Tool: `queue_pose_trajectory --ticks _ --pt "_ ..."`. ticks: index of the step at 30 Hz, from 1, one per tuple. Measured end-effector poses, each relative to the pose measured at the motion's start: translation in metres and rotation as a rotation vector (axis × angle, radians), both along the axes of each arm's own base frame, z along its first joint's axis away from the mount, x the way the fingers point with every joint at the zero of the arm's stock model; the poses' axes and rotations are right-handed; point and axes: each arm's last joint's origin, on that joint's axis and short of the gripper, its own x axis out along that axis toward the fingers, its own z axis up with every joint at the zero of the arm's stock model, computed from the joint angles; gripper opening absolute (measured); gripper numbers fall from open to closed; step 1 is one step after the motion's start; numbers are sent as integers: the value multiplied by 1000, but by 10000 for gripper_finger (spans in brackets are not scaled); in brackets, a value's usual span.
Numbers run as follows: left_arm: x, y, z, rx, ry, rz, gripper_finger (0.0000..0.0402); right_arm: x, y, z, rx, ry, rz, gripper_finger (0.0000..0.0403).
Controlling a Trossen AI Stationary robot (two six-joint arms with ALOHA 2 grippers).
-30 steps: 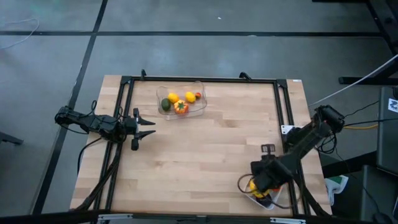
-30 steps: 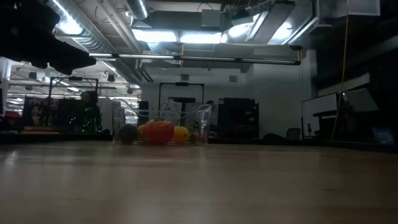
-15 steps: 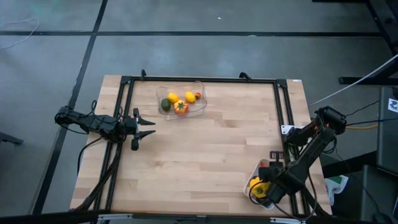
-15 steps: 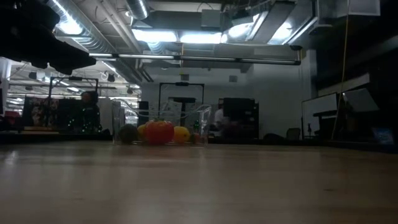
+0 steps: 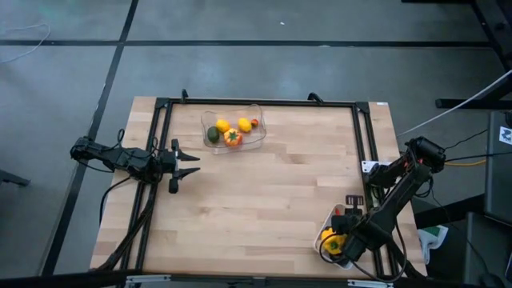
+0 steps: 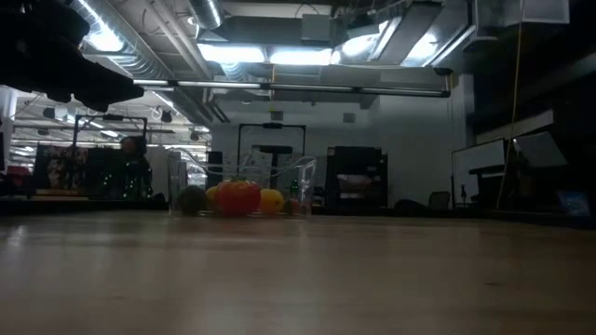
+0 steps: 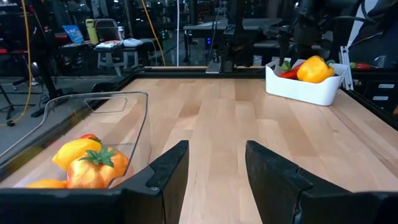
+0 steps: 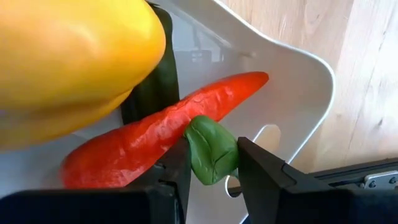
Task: Sort produce into baskets
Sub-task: Put the green chili pepper into the white bin, then return to Home Position
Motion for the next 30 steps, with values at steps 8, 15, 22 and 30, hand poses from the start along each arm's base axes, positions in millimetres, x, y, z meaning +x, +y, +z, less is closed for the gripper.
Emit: queue_pose_trajectory --ticks 8,15,22,30 --pt "0 0 0 0 0 0 155 0 0 0 1 -1 0 126" --pt "0 0 0 0 0 0 155 0 0 0 0 -1 2 191" --pt "0 0 0 0 0 0 155 1 0 0 -19 -30 10 223" --pt "0 0 0 0 0 0 155 13 -3 8 7 -49 -31 224"
